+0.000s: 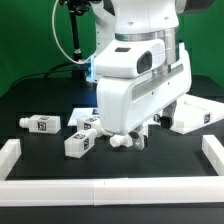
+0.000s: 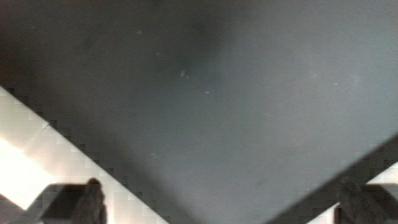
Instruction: Assemble one leg
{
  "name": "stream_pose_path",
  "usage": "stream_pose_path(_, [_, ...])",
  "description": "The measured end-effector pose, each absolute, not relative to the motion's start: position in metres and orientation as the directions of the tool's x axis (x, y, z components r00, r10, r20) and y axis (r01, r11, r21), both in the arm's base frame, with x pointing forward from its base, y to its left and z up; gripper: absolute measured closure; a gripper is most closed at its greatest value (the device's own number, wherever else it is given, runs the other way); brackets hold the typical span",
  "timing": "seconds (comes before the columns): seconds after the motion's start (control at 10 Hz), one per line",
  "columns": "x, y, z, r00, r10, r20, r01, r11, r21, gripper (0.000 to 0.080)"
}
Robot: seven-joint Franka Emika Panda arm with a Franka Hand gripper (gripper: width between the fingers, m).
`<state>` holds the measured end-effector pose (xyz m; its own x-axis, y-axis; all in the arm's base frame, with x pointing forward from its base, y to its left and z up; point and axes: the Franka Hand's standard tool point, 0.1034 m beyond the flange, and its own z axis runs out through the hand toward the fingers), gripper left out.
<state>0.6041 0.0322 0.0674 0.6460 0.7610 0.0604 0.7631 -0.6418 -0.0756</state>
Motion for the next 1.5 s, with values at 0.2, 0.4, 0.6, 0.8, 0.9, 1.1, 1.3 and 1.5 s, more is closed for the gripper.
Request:
stream_pose_path(0.2, [0.604,0.032,0.067,0.642,0.764,0.061,0.766,-0.638,-0.076,0.015])
stream_pose_path(0.4, [0.604,0.031,0.067,0.642,0.764,0.06,0.766,-0.638,-0.075,0.015])
stream_pose_path(0.6, [0.603,0.031,0.067,0.644,0.763,0.059,0.765,-0.64,-0.076,0.015])
stream_pose_path(0.8, [0.579,0.032,0.077,0.811,0.58,0.078,0.584,-0.811,-0.032,0.015])
stream_pose_path(0.9, [0.57,0.04,0.085,0.87,0.488,0.065,0.491,-0.871,-0.034,0.015])
stream_pose_path(1.1, [0.569,0.033,0.087,0.882,0.466,0.065,0.469,-0.883,-0.032,0.015])
stream_pose_path(1.3, [0.568,0.034,0.086,0.881,0.469,0.063,0.471,-0.881,-0.033,0.015])
stream_pose_path(1.5, [0.568,0.034,0.086,0.881,0.469,0.062,0.471,-0.881,-0.033,0.015])
